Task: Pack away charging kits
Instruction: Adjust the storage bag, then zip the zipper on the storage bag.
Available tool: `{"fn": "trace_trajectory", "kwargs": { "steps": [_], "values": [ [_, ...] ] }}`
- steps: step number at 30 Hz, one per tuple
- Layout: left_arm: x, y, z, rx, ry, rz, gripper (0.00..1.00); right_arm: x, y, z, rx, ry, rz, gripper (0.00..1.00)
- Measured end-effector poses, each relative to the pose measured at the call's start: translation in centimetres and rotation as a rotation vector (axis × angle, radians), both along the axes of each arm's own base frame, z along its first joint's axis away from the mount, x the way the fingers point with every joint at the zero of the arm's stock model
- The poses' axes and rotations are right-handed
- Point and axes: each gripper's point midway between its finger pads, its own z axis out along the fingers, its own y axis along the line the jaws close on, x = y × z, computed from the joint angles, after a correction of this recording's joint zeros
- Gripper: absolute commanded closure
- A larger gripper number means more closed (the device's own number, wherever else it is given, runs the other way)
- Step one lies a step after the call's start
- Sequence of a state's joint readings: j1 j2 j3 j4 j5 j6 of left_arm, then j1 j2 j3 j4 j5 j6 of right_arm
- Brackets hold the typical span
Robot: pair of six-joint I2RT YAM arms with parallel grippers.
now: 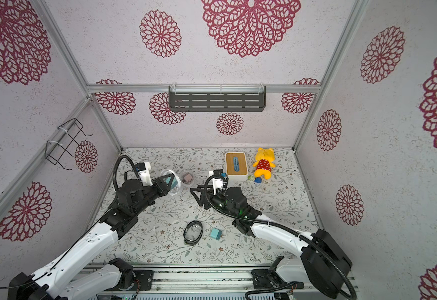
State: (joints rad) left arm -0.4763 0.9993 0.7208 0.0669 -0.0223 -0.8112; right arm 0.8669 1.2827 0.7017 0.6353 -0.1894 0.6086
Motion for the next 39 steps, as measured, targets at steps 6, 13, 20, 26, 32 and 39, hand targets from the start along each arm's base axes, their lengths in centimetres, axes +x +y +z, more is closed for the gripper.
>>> {"fn": "trace_trajectory", "kwargs": {
  "steps": [6,13,20,26,32,39],
  "values": [
    [0.1,1.2,-0.7,0.041,0.021,0.064,1.0,-0.6,3.5,-1.5,-0.069,-0.008,0.063,0.64],
    [0.1,1.6,-1.0,0.054,0.027,0.088,1.0,-0.1,6.1,-1.9,-0.085,-0.007,0.088,0.64],
    [0.1,1.8,-1.1,0.06,0.033,0.096,1.0,0.1,8.5,-2.7,-0.085,0.008,0.127,0.65],
    [0.0,1.9,-1.0,0.059,0.03,0.102,1.0,0.2,10.2,-4.1,-0.097,0.042,0.159,0.64],
    [0.0,2.0,-1.0,0.06,0.028,0.107,1.0,0.1,10.8,-3.0,-0.074,0.036,0.173,0.63],
    [0.1,2.1,-0.9,0.061,0.027,0.11,1.0,0.3,11.3,-3.1,-0.068,0.051,0.179,0.62]
  ]
}}
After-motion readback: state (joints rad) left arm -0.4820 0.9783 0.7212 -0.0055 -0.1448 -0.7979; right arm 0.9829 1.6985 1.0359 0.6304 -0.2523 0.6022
